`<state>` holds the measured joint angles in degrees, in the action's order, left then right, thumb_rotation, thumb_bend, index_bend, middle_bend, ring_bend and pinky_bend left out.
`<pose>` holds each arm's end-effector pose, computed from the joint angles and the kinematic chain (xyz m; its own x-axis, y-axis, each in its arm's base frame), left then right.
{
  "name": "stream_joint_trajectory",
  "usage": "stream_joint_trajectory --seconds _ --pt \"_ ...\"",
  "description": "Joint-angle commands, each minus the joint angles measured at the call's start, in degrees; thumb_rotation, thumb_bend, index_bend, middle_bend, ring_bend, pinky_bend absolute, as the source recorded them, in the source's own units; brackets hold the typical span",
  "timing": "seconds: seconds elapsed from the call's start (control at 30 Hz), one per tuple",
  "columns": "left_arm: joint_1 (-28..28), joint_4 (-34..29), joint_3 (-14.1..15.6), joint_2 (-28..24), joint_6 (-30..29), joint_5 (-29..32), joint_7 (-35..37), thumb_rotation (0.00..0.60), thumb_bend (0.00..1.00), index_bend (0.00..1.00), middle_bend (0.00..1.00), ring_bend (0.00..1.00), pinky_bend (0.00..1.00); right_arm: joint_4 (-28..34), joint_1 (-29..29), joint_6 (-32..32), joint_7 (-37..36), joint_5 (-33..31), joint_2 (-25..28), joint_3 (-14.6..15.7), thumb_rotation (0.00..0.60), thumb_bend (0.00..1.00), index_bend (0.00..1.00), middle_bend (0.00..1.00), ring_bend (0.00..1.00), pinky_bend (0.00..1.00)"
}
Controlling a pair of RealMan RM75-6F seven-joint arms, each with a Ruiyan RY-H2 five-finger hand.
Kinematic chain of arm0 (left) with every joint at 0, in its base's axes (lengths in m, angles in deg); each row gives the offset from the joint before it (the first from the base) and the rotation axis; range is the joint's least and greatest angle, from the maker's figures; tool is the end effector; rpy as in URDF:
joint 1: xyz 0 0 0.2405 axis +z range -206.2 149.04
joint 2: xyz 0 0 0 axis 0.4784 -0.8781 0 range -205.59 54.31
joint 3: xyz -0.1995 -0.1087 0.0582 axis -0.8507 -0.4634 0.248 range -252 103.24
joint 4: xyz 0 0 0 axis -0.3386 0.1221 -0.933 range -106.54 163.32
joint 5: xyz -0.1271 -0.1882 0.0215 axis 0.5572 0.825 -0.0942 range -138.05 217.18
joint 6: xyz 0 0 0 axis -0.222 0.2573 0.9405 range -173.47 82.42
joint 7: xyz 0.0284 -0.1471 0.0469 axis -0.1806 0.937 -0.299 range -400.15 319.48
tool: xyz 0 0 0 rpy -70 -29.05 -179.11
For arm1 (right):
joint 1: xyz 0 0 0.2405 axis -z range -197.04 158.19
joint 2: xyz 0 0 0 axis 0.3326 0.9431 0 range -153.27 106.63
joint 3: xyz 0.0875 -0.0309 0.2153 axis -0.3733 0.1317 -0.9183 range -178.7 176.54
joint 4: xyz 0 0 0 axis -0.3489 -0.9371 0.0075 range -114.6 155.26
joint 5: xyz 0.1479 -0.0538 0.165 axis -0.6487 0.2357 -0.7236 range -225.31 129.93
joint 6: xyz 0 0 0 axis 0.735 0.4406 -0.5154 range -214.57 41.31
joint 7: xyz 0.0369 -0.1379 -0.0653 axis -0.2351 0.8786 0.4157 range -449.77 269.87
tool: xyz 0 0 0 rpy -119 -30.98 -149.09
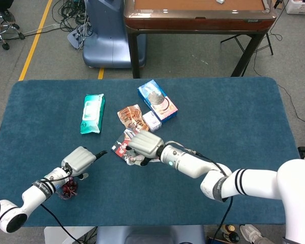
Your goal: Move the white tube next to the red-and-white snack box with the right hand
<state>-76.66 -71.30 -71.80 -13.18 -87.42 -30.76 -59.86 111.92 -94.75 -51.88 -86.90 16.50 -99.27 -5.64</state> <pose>-0.1715 0.3152 0.0277 0.7638 0.3482 0.5435 0.6306 -0.5820 -0.5134 0.0190 -0.3572 -0.0355 0.6497 -0.3409 0.6795 -0.6091 -0.7682 0.1970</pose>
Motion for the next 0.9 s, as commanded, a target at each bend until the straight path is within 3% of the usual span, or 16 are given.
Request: stream_joint_trajectory --seconds 0.03,0.2,0.37,0.57,0.73,0.9 --pt "0.27 0.27 -0.02 -0.38 -0.12 0.58 -0.09 0.600 0.20 0.07 0.55 0.52 0.39 -2.12 2.52 -0.01 -2.88 4.20 -1.24 0.37 0.600 0.63 0.92 0.72 0.75 0.49" --pt "0.64 0.45 -0.34 -1.07 -0.54 1.39 -0.10 0.600 0.20 0.07 0.55 0.52 0.39 -4.81 4.01 -0.93 -4.56 7.30 -2.44 1.18 0.600 0.42 0.79 0.62 0.66 0.46" --pt "1.03 0.42 -0.61 -1.63 -0.90 2.01 -0.08 0.600 0.20 0.07 0.55 0.52 0.39 -6.29 5.10 -1.75 -5.25 8.48 -2.88 1.38 0.600 0.16 0.49 0.45 0.50 0.40" --pt "1.44 0.45 -0.70 -1.85 -1.01 2.54 -0.08 0.600 0.20 0.07 0.55 0.52 0.39 -6.60 5.57 -3.27 -3.77 7.64 -2.19 1.33 0.600 0.07 0.30 0.36 0.42 0.37" --pt "1.57 0.51 -0.91 -1.88 -1.04 2.67 -0.12 0.600 0.20 0.07 0.55 0.52 0.39 -6.05 6.12 -2.90 -2.82 6.23 -1.60 0.29 0.600 0.05 0.21 0.31 0.38 0.35" --pt "2.08 0.78 -1.63 -2.20 -1.80 3.26 0.93 0.600 0.20 0.07 0.55 0.52 0.39 -3.41 7.51 -0.57 -1.78 4.56 2.39 -1.38 0.600 0.05 0.17 0.25 0.32 0.35"
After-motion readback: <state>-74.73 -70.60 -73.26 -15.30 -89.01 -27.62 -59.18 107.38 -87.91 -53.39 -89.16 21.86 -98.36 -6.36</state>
